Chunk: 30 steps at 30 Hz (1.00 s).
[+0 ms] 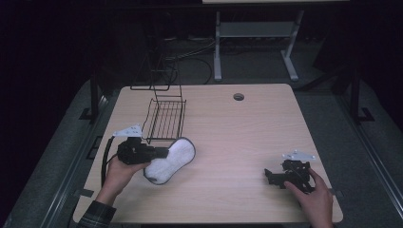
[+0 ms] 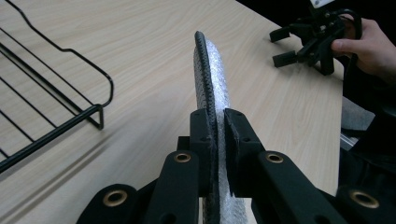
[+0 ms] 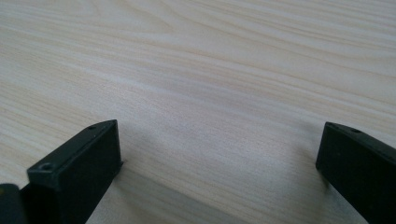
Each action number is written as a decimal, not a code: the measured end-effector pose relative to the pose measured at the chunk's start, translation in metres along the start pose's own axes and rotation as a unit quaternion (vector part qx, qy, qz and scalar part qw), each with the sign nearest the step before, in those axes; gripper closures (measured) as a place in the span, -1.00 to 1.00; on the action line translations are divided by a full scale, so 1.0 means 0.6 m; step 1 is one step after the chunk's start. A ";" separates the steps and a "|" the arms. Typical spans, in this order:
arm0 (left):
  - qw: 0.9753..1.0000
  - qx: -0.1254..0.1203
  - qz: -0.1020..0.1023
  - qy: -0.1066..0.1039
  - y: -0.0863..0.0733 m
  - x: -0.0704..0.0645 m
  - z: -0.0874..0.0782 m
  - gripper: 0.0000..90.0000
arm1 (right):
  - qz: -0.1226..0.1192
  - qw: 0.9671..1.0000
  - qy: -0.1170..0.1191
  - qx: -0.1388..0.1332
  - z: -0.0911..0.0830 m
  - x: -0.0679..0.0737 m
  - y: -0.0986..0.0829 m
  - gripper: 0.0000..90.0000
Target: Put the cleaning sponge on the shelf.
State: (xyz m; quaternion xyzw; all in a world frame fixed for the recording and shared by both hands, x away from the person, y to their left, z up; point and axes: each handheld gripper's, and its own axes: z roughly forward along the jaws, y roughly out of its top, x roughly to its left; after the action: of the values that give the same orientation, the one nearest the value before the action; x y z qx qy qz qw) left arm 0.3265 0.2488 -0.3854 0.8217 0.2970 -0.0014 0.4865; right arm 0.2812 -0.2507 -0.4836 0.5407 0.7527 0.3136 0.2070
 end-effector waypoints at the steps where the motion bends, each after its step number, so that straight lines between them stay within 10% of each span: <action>1: 1.000 0.000 0.000 0.001 0.003 0.005 -0.002 0.83 | 0.000 1.000 0.000 0.000 0.000 0.000 0.000 -1.00; 30: 0.999 -0.024 0.002 0.046 0.057 0.070 -0.023 0.83 | 0.000 1.000 0.001 0.000 0.000 0.000 0.000 -1.00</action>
State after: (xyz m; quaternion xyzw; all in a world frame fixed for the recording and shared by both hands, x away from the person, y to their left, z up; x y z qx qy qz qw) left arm 0.3743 0.2683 -0.3629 0.8096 0.3171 0.0450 0.4918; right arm 0.2813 -0.2507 -0.4835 0.5406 0.7528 0.3139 0.2061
